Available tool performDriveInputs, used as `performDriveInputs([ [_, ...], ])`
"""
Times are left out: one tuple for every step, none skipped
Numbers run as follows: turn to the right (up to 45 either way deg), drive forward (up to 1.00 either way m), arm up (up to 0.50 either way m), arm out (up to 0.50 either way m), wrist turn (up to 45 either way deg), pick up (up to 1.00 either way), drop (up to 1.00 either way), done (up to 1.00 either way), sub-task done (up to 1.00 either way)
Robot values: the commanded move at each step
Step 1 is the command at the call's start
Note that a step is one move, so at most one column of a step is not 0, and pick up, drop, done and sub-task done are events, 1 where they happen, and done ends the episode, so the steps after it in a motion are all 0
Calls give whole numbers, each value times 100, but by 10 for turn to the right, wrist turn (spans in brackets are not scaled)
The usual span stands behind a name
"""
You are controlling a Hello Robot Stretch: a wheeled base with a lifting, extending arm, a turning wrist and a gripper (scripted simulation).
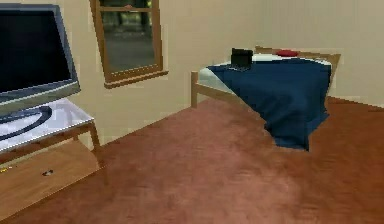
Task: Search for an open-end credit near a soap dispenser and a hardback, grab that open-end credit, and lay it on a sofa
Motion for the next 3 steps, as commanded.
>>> performDriveInputs([
  [330,0,0,0,0,0,0,0,0],
  [0,0,0,48,0,0,0,0,0],
  [0,0,0,0,450,0,0,0,0],
])
